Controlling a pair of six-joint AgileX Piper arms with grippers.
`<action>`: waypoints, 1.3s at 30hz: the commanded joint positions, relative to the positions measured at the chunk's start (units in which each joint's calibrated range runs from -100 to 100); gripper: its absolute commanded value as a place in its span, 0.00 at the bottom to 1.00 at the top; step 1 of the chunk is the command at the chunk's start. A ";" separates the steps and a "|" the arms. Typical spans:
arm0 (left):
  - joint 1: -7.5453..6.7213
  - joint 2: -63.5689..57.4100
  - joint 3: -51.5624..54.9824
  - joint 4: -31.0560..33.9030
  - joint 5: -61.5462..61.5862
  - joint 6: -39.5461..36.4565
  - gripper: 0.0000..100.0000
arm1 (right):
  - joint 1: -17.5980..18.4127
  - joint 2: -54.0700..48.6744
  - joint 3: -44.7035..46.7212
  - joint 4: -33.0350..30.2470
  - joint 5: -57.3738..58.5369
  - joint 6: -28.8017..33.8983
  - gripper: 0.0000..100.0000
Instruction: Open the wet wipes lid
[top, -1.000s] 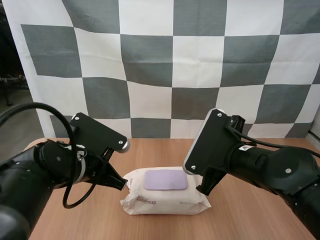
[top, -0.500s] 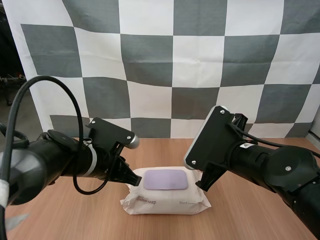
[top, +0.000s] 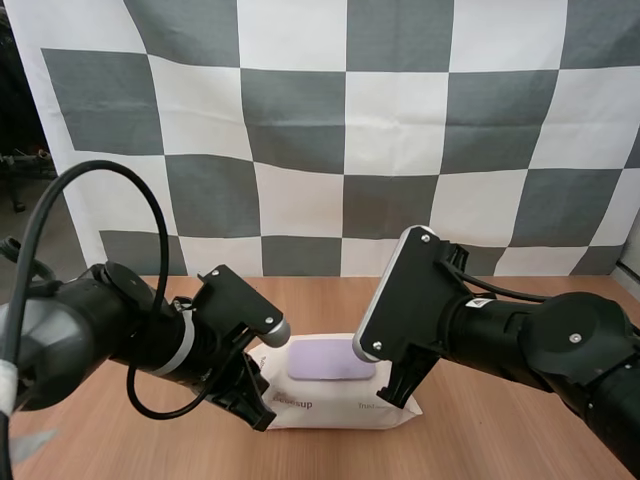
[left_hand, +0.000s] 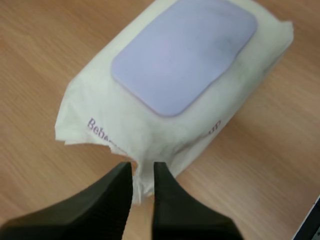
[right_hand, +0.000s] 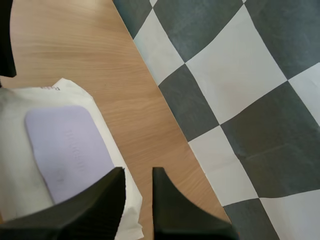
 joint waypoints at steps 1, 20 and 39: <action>0.04 -0.03 -0.02 3.85 -0.02 -1.31 0.70 | 0.37 -0.05 0.01 1.83 1.33 0.00 0.42; 0.04 0.09 6.23 -2.71 -16.12 5.24 0.76 | 1.83 -0.05 0.01 2.80 14.35 0.00 0.65; 0.04 11.82 6.77 -14.24 -19.40 17.08 0.80 | 1.83 -0.05 0.01 2.12 13.34 0.00 0.65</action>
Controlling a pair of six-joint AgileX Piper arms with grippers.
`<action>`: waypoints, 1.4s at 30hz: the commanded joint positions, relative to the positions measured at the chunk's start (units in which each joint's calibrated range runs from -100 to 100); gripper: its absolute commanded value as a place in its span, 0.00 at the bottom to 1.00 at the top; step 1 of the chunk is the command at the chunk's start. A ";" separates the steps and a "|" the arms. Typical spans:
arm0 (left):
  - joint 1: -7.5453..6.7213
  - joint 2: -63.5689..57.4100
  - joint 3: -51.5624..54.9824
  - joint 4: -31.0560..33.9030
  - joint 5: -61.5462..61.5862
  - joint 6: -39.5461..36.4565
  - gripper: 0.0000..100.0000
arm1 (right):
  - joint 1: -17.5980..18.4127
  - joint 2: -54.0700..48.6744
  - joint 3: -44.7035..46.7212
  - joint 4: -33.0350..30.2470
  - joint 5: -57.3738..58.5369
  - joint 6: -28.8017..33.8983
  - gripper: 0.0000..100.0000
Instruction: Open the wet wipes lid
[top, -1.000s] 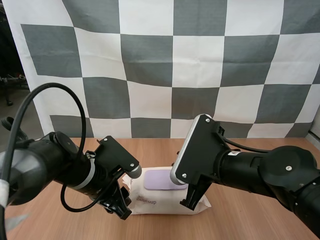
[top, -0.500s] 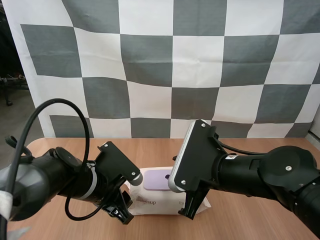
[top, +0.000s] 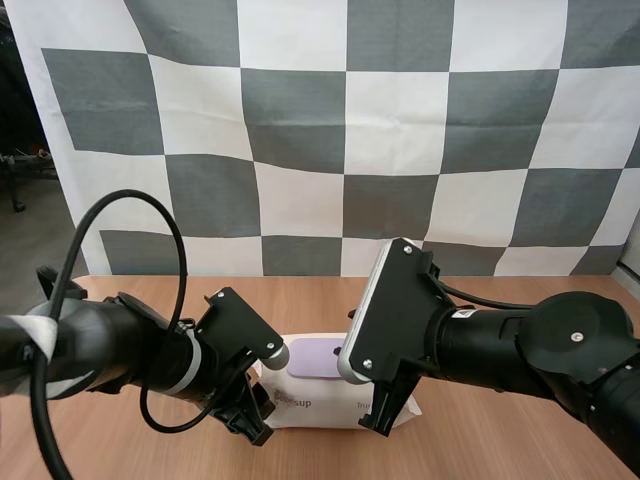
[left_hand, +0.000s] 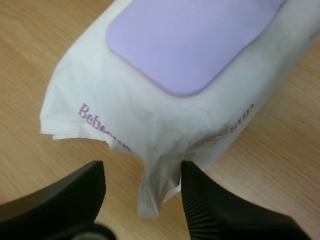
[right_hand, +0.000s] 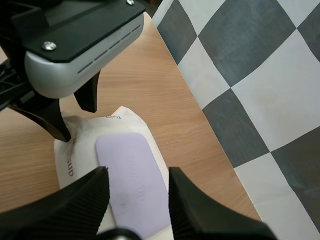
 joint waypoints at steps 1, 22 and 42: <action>0.04 1.06 -0.01 -1.36 0.05 1.29 0.81 | 0.01 -0.05 0.01 0.08 -0.34 0.00 0.65; 0.04 4.69 -0.01 -16.59 4.61 14.49 0.09 | 0.01 6.04 0.01 -1.96 -1.27 0.00 0.65; 0.04 4.28 -0.01 -17.12 14.11 15.31 0.00 | 0.01 12.84 0.01 -10.17 -12.04 0.00 0.65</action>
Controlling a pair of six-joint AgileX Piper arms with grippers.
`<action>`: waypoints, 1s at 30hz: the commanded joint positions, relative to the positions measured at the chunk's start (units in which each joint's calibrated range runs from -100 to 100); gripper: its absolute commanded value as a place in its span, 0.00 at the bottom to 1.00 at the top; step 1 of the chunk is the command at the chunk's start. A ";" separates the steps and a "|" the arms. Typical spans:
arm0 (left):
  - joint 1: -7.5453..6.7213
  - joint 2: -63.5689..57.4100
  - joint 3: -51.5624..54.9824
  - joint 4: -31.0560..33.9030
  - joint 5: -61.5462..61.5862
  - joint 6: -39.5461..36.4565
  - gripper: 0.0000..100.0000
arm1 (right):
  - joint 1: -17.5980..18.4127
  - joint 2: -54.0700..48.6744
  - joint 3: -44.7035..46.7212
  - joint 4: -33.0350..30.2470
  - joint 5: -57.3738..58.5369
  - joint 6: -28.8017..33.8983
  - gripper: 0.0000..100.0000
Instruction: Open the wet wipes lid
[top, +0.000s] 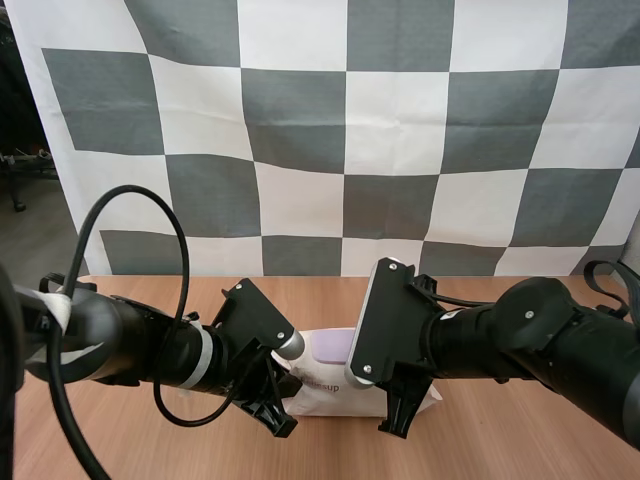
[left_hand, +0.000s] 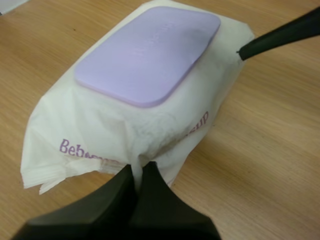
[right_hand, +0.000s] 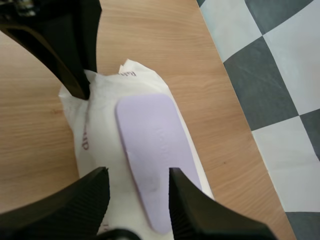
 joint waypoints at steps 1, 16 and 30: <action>0.04 -0.04 -0.01 -0.06 -0.05 0.02 0.00 | 0.01 0.56 0.01 -0.19 -3.38 0.00 0.65; 0.04 -0.04 -0.01 -0.06 0.65 0.02 0.00 | 0.10 3.64 0.01 0.78 -4.07 0.00 0.64; 0.04 -0.04 -0.01 -0.06 1.73 0.02 0.00 | 2.75 5.35 0.01 1.27 -10.43 0.00 0.64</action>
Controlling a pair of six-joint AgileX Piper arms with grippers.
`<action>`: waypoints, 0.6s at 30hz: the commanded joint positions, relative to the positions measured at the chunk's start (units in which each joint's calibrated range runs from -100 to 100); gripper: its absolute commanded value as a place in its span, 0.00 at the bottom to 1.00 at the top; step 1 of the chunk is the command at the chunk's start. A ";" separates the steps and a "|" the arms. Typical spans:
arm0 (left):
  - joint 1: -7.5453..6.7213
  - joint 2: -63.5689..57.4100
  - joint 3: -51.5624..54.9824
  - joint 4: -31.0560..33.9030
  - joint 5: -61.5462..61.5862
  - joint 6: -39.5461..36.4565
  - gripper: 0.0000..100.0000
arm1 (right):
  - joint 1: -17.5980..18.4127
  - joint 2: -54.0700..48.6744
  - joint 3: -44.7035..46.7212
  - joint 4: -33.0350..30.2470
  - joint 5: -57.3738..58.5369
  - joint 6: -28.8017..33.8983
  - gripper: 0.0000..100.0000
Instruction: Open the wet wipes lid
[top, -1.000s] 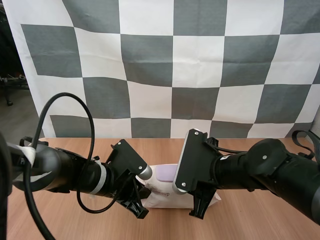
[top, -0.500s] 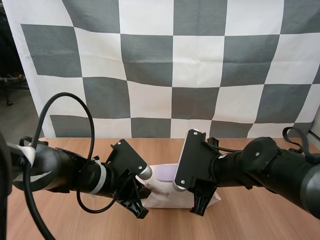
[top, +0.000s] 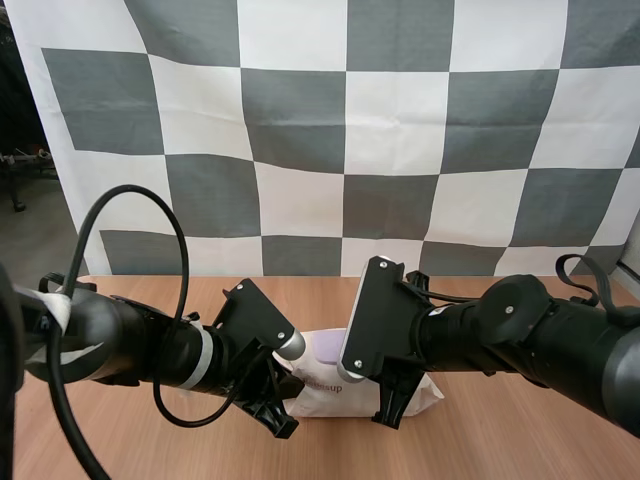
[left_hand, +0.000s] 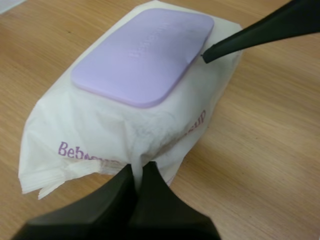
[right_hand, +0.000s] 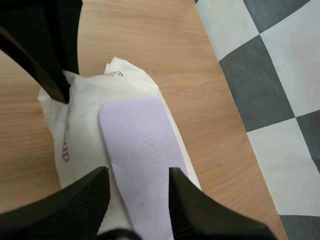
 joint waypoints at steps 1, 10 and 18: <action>0.04 -0.04 -0.01 -0.06 0.02 0.02 0.00 | 0.04 1.57 0.01 -0.01 -1.48 0.00 0.63; 0.04 -0.04 -0.01 -0.06 -0.15 0.02 0.00 | 0.04 5.34 0.01 1.48 -3.93 0.00 0.61; 0.04 -0.04 -0.01 -0.06 -0.15 0.02 0.00 | 0.04 5.34 0.01 2.03 -4.10 0.00 0.31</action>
